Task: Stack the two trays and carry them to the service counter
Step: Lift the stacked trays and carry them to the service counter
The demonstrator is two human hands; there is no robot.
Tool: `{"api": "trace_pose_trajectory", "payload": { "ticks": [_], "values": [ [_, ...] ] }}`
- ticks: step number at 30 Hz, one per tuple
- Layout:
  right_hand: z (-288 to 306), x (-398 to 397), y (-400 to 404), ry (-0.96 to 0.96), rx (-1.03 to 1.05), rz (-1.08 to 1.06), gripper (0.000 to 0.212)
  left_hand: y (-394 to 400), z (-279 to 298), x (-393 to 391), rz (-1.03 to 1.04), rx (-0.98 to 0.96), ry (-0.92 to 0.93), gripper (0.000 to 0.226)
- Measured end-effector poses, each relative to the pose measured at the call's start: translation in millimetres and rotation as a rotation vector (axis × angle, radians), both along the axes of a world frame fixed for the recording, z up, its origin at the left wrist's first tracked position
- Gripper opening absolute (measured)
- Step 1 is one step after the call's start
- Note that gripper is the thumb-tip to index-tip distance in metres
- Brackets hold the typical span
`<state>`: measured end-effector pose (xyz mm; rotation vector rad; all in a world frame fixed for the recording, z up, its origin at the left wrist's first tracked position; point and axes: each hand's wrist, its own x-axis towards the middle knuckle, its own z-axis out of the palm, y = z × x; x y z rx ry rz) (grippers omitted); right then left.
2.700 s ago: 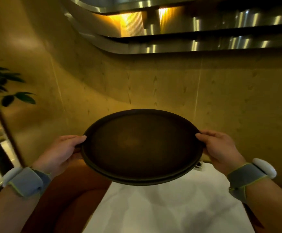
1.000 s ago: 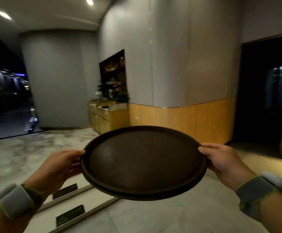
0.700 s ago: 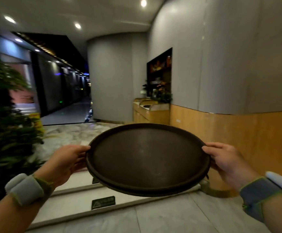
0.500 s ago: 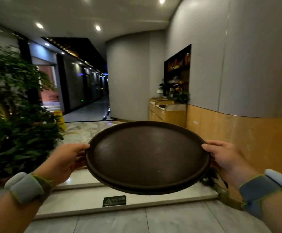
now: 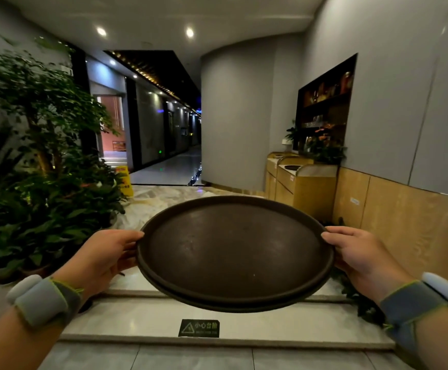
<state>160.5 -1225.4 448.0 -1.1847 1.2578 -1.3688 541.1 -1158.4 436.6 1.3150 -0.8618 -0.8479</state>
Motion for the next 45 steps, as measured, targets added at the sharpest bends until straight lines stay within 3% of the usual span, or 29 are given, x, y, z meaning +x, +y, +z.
{"api": "trace_pose_trajectory", "payload": {
  "ticks": [9, 18, 32, 36, 45],
  "values": [
    [15.7, 76.8, -174.2, -0.022, 0.006, -0.027, 0.021, -187.0, 19.6, 81.1, -0.028, -0.024, -0.024, 0.021],
    [3.2, 101.7, -375.3, -0.071, 0.008, -0.056, 0.024, -400.3, 7.8, 105.1, -0.051, -0.009, -0.018, 0.018],
    [23.6, 132.0, -765.1, -0.090, 0.015, 0.000, 0.014, -767.6, 15.3, 126.1, 0.065, -0.045, -0.005, 0.014],
    [28.4, 166.5, -871.9, -0.114, 0.021, -0.006, 0.024, -869.3, 16.5, 152.2, 0.102, -0.071, 0.025, 0.012],
    [54.9, 254.5, -1108.0, -0.123, 0.085, -0.036, 0.015, -1120.2, 51.8, 251.5, 0.040, -0.084, 0.026, 0.013]
  ]
}}
